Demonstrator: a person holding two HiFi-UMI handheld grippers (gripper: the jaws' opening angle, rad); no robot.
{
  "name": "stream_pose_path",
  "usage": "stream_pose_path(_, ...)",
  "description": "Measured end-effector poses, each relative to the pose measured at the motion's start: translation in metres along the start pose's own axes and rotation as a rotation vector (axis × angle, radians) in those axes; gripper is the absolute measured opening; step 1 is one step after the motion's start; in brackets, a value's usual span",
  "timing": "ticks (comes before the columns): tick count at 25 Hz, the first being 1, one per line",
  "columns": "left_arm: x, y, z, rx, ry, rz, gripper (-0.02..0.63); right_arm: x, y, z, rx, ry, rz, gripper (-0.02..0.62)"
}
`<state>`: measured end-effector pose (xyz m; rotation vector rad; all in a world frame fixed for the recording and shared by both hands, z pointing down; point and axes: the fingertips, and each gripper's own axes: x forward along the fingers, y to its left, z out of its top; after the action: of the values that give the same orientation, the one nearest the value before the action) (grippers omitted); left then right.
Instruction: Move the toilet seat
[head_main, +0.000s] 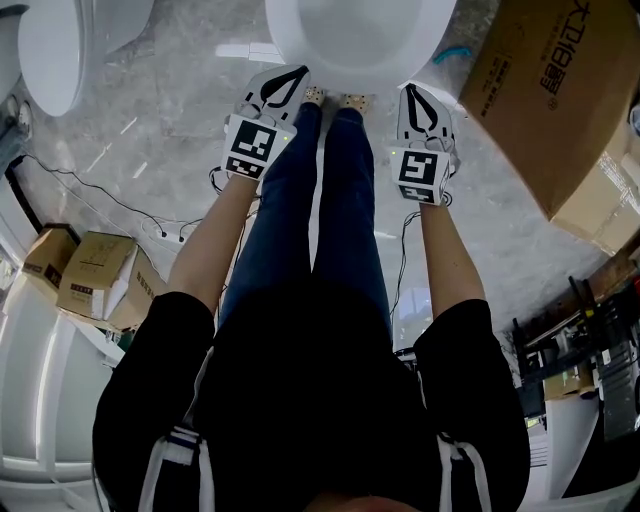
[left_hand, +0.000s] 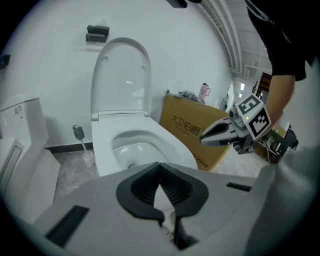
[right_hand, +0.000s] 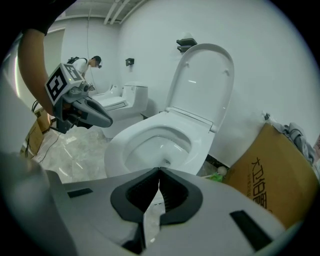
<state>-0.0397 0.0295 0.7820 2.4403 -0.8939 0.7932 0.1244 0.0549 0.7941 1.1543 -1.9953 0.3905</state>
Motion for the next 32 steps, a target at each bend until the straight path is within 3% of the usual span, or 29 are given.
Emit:
stream_pose_path(6, 0.009, 0.001, -0.03, -0.015, 0.081, -0.01, 0.008, 0.01, 0.01, -0.015, -0.021, 0.041, 0.033, 0.023)
stream_pose_path(13, 0.018, 0.002, -0.057, 0.094, 0.188, -0.032, 0.013, 0.023, 0.026, -0.034, -0.087, 0.097, 0.087, 0.025)
stream_pose_path(17, 0.026, 0.002, -0.072, 0.282, 0.295, -0.052, 0.106, 0.03, 0.031, -0.045, -0.168, 0.139, 0.113, 0.038)
stream_pose_path(20, 0.032, 0.001, -0.079, 0.409, 0.35, -0.074, 0.178, 0.035, 0.035, -0.053, -0.232, 0.174, 0.139, 0.113)
stream_pose_path(25, 0.038, -0.002, -0.084, 0.647, 0.417, -0.095, 0.242, 0.04, 0.043, -0.067, -0.339, 0.232, 0.169, 0.213)
stream_pose_path(32, 0.046, 0.0, -0.088, 0.837, 0.476, -0.108, 0.285, 0.052, 0.051, -0.077, -0.596, 0.277, 0.198, 0.265)
